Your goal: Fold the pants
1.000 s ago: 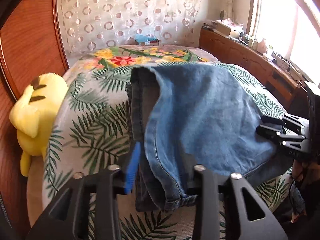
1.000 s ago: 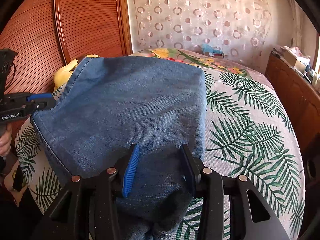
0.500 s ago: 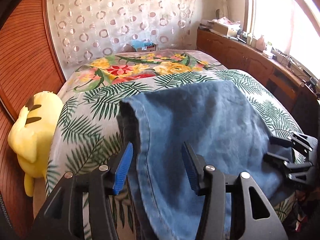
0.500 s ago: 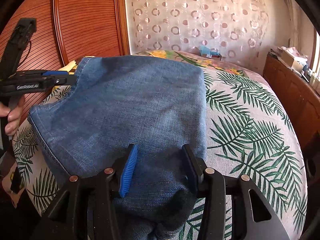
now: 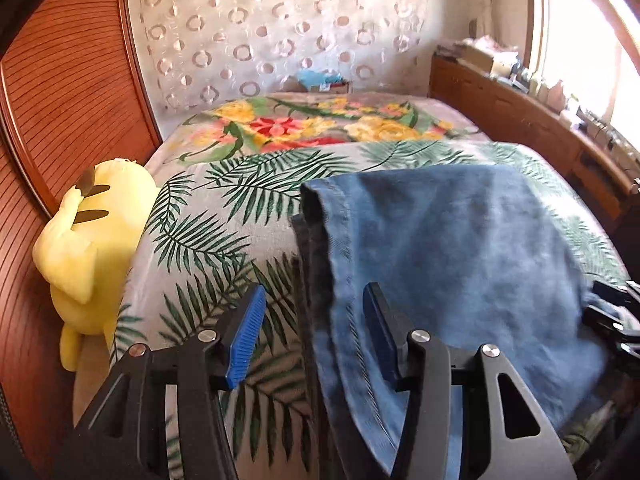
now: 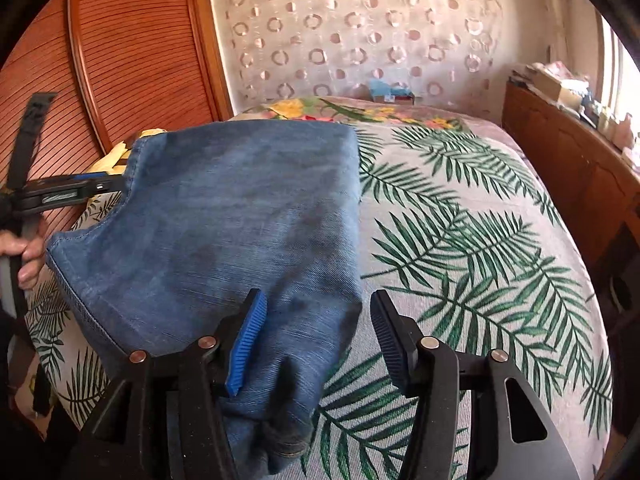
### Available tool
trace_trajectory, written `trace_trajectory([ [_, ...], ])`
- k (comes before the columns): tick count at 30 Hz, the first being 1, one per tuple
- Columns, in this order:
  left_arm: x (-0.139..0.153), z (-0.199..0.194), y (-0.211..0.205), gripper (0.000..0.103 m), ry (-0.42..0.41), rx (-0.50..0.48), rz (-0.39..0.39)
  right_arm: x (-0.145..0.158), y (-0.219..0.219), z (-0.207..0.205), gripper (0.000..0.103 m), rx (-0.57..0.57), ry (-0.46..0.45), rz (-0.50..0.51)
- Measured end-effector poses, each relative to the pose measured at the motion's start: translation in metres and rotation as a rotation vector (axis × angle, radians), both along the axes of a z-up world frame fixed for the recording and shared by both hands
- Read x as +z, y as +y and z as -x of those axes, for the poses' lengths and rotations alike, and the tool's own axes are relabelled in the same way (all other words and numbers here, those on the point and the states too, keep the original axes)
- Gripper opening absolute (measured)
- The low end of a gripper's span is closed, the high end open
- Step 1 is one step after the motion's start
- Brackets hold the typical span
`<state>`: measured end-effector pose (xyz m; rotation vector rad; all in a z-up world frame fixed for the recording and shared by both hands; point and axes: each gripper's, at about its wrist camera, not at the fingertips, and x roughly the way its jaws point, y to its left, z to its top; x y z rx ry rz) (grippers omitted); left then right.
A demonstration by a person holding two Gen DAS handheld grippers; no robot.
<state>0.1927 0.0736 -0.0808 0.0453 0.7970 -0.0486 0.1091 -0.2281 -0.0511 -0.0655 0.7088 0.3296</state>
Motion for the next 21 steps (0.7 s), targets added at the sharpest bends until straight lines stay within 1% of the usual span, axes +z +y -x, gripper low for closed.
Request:
trace_trajectory([
  [3,0.011,0.026,-0.007,0.052,-0.036,-0.025,0.036,-0.002,0.0,-0.004,0.057,-0.001,0.035,-0.018],
  [5,0.016,0.036,-0.013,0.052,-0.049,-0.048,0.055,-0.003,0.0,-0.008,0.057,0.005,0.061,-0.028],
  [7,0.017,0.049,-0.023,0.052,-0.053,-0.081,0.071,-0.003,-0.001,-0.014,0.056,0.017,0.093,-0.066],
  [8,0.016,0.055,-0.029,0.052,-0.05,-0.101,0.08,-0.002,-0.001,-0.015,0.053,0.023,0.097,-0.074],
  [9,0.013,0.061,-0.035,0.052,-0.043,-0.126,0.091,-0.002,0.0,-0.017,0.04,0.038,0.102,-0.084],
  [10,0.01,0.065,-0.04,0.052,-0.036,-0.14,0.1,-0.002,0.001,-0.018,0.034,0.057,0.113,-0.102],
  [11,0.007,0.068,-0.046,0.052,-0.024,-0.155,0.103,-0.001,0.001,-0.018,0.029,0.057,0.11,-0.101],
  [12,0.003,0.069,-0.05,0.052,-0.015,-0.166,0.101,0.001,0.003,-0.018,0.021,0.064,0.106,-0.096],
  [13,-0.003,0.069,-0.055,0.052,0.001,-0.173,0.095,0.005,0.003,-0.018,0.017,0.069,0.093,-0.096],
  [17,-0.017,0.069,-0.058,0.052,0.041,-0.173,0.092,0.026,0.004,-0.011,0.013,0.075,0.035,-0.115],
  [21,-0.012,0.078,-0.047,0.052,0.031,-0.163,0.114,0.052,0.013,-0.003,0.012,0.107,-0.028,-0.126],
])
